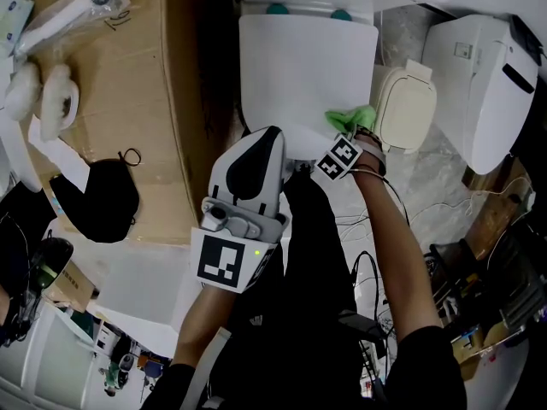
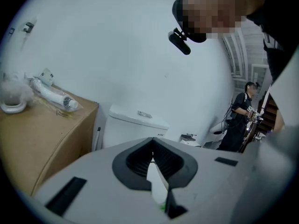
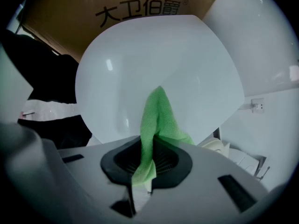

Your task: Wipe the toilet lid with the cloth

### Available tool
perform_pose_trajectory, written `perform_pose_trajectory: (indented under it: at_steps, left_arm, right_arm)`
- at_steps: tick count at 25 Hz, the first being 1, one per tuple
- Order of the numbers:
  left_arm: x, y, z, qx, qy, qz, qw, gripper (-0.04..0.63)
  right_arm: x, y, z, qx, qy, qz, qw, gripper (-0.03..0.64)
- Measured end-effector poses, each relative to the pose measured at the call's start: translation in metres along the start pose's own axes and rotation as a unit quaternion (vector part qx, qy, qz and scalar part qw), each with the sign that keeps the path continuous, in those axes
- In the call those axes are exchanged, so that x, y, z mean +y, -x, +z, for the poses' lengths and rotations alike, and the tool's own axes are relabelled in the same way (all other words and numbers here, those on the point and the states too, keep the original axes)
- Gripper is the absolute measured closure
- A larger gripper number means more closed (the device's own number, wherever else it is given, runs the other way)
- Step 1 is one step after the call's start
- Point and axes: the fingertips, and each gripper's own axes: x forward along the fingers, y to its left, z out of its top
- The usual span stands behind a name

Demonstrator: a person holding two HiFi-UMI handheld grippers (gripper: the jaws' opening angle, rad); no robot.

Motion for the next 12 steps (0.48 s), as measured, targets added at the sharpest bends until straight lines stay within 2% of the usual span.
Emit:
perform_pose_trajectory:
  at_steps: [4,8,10,12]
  left_arm:
    - [-0.003,0.006,-0.001,0.000,-0.002,-0.002,1.0000,0.586]
    - [-0.007,0.014,-0.005,0.004,-0.007,0.001,1.0000,0.586]
    - [-0.011,0.018,-0.004,0.002,-0.007,0.000,1.0000,0.586]
    - [-0.016,0.022,0.000,-0.002,-0.007,-0.001,1.0000,0.586]
  right_arm:
    - [0.031,0.003,0.007,-0.005,-0.030,0.026,0.999,0.561]
    - [0.058,0.006,0.018,-0.018,-0.078,0.070,0.994,0.561]
    - [0.070,0.010,0.025,-0.031,-0.111,0.101,0.988,0.561]
    - [0.084,0.017,0.030,-0.045,-0.154,0.144,0.977,0.561]
